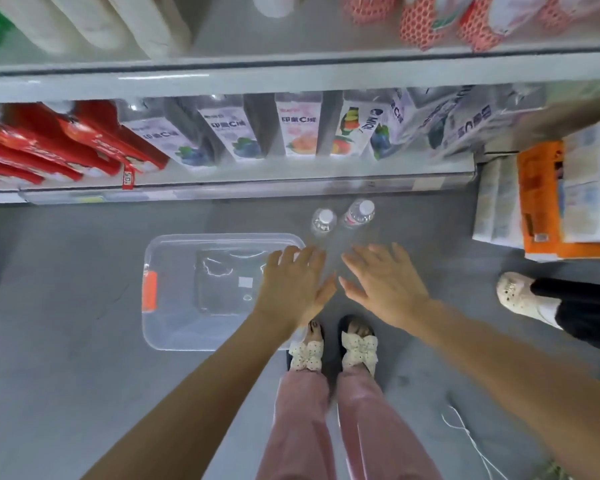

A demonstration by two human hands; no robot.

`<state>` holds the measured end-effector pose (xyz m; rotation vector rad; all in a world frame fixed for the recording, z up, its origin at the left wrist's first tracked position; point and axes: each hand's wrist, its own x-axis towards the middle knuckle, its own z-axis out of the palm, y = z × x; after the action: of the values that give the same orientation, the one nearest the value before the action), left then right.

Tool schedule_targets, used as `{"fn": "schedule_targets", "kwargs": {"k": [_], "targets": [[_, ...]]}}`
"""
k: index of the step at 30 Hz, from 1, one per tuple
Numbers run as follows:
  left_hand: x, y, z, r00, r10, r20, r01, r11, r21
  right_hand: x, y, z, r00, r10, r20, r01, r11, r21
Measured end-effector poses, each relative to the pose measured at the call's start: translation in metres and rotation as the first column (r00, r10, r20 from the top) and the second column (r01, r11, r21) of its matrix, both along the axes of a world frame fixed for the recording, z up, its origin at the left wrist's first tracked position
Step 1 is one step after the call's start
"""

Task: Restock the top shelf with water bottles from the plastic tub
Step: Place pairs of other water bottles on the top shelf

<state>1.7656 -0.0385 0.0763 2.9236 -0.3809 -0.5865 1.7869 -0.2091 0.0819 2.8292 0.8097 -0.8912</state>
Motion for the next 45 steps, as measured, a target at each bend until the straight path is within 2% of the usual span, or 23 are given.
{"fn": "schedule_targets", "kwargs": {"k": [6,10,14,17,20,23,25,27,28,31,32,33,38,42,45], "targets": [[0.007,-0.013,-0.064,0.999,0.036,-0.027,-0.038,0.997,-0.07,-0.004,-0.007,-0.068,0.998,-0.061,-0.018,0.062,0.996,0.071],[0.008,-0.024,-0.098,0.981,0.142,-0.135,-0.161,0.977,-0.141,0.0,-0.019,-0.116,0.987,-0.139,0.079,0.127,0.982,0.14],[0.007,-0.029,-0.133,0.969,0.204,-0.142,-0.227,0.959,-0.169,0.011,-0.031,-0.161,0.981,-0.151,0.123,0.134,0.982,0.133],[0.011,-0.033,-0.159,0.943,0.282,-0.179,-0.325,0.896,-0.303,0.019,-0.039,-0.192,0.971,-0.147,0.19,0.121,0.982,0.144],[0.02,-0.039,-0.185,0.926,0.285,-0.247,-0.369,0.819,-0.44,0.027,-0.046,-0.22,0.946,-0.148,0.289,0.095,0.977,0.19],[0.034,-0.048,-0.213,0.913,0.324,-0.248,-0.407,0.761,-0.505,0.033,-0.049,-0.242,0.922,-0.172,0.346,0.091,0.967,0.237],[0.046,-0.052,-0.226,0.888,0.396,-0.233,-0.457,0.707,-0.541,0.039,-0.049,-0.253,0.906,-0.238,0.349,0.151,0.954,0.26],[0.058,-0.051,-0.239,0.867,0.443,-0.226,-0.485,0.651,-0.584,0.046,-0.049,-0.263,0.874,-0.392,0.288,0.283,0.892,0.354],[0.064,-0.049,-0.245,0.853,0.457,-0.251,-0.509,0.622,-0.596,0.051,-0.049,-0.267,0.845,-0.487,0.219,0.364,0.825,0.432],[0.077,-0.039,-0.261,0.815,0.454,-0.36,-0.578,0.586,-0.569,0.067,-0.046,-0.278,0.714,-0.695,-0.092,0.574,0.505,0.644],[0.08,-0.036,-0.265,0.808,0.454,-0.375,-0.588,0.588,-0.556,0.072,-0.045,-0.283,0.669,-0.716,-0.198,0.632,0.41,0.657],[0.084,-0.034,-0.269,0.803,0.458,-0.381,-0.596,0.592,-0.543,0.076,-0.044,-0.289,0.635,-0.722,-0.273,0.678,0.353,0.645],[0.107,-0.028,-0.285,0.766,0.422,-0.486,-0.635,0.616,-0.466,0.09,-0.041,-0.311,0.534,-0.734,-0.42,0.764,0.206,0.611],[0.112,-0.028,-0.29,0.812,0.382,-0.441,-0.571,0.674,-0.468,0.095,-0.038,-0.316,0.536,-0.739,-0.408,0.746,0.188,0.639],[0.109,-0.035,-0.29,0.831,0.397,-0.39,-0.554,0.651,-0.519,0.096,-0.039,-0.319,0.536,-0.742,-0.402,0.735,0.177,0.655]]}}
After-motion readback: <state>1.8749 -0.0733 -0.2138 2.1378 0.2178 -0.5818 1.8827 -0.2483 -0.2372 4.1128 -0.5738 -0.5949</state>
